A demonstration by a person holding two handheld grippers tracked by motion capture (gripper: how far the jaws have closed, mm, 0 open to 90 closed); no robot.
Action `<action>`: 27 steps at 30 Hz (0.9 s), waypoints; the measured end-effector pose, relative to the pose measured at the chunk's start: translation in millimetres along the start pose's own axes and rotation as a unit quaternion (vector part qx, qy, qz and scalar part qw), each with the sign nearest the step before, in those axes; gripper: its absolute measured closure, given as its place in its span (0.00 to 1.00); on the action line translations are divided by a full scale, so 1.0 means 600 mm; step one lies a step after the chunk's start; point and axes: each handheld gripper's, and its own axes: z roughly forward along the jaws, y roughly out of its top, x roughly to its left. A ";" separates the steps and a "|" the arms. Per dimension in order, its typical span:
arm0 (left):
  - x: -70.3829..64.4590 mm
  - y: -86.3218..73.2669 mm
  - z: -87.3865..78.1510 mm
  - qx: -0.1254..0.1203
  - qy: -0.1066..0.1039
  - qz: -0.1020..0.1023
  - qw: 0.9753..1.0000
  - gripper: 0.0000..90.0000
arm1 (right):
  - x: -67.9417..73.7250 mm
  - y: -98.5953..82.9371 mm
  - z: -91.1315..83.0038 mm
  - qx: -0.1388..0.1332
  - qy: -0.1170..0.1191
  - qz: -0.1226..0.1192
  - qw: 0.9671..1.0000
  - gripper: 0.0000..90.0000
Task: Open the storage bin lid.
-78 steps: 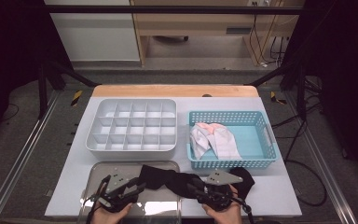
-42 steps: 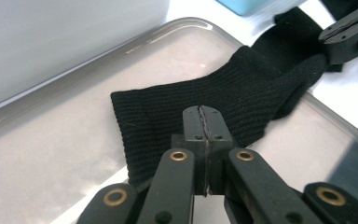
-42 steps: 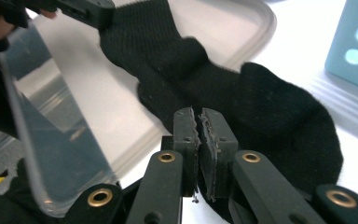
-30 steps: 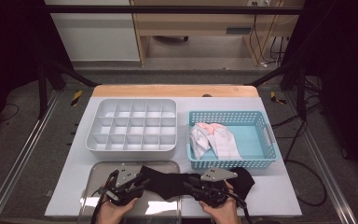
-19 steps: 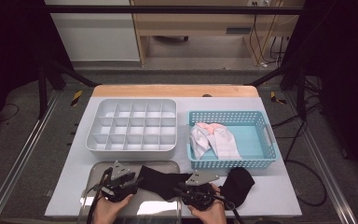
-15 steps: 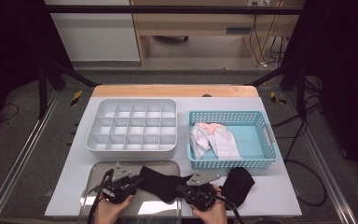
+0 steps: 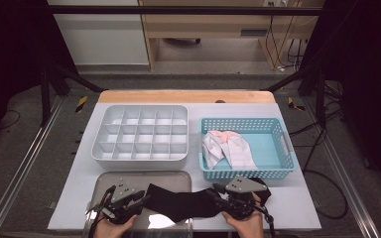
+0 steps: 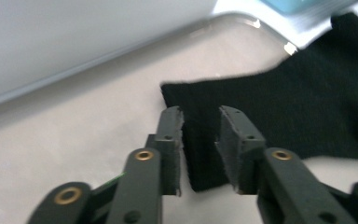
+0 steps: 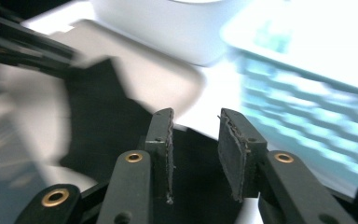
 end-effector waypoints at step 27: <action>0.011 0.000 0.015 0.010 0.000 -0.004 1.000 0.93 | -0.056 -0.022 0.014 0.093 -0.069 0.035 0.993 0.90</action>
